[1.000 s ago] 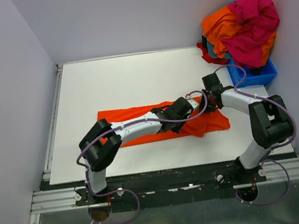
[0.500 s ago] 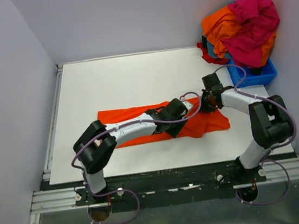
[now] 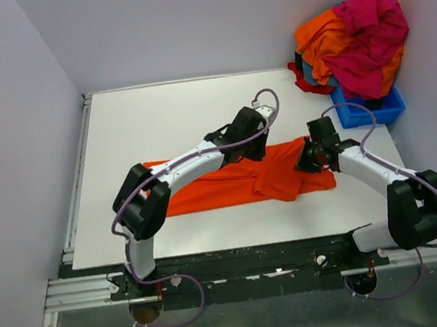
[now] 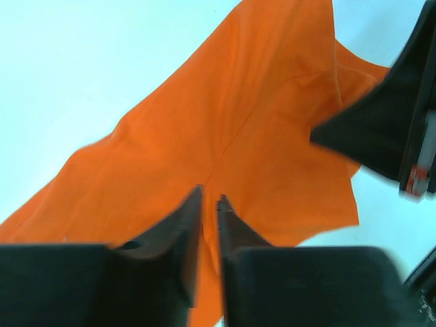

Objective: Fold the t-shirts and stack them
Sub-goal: Fold the other side of the tshirt into a rectangle

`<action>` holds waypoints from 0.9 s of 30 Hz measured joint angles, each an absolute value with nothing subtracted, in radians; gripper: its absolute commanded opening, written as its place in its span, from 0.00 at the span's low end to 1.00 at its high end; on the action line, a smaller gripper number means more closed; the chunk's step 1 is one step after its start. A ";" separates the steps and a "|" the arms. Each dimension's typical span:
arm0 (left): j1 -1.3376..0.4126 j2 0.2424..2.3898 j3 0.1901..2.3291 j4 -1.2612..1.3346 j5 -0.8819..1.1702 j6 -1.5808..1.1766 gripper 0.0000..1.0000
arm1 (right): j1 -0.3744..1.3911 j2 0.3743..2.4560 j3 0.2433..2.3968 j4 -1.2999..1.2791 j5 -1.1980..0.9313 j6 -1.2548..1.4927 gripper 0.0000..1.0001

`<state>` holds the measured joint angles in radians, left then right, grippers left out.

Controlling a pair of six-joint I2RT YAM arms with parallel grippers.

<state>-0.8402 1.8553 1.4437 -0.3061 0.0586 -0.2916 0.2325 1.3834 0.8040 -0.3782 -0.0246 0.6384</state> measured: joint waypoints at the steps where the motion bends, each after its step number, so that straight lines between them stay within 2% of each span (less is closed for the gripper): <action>1: -0.843 1.901 1.480 -0.288 0.072 -0.309 0.00 | 0.233 1.378 0.769 -0.373 -0.046 0.648 0.01; 5: -0.847 2.029 1.544 -0.274 0.104 -0.347 0.00 | 0.233 1.386 0.643 -0.374 -0.088 0.702 0.01; 11: -0.847 2.160 1.621 -0.315 0.111 -0.376 0.00 | 0.236 1.394 0.686 -0.458 -0.012 0.743 0.01; 17: -0.844 2.171 1.670 -0.343 0.110 -0.378 0.00 | 0.236 1.306 0.723 -0.552 0.061 0.719 0.01; 22: -0.839 2.171 1.708 -0.348 0.110 -0.378 0.00 | 0.245 1.232 0.710 -0.501 -0.063 0.682 0.01; 27: -0.834 2.179 1.728 -0.351 0.116 -0.379 0.00 | 0.268 1.293 0.659 -0.427 -0.191 0.672 0.01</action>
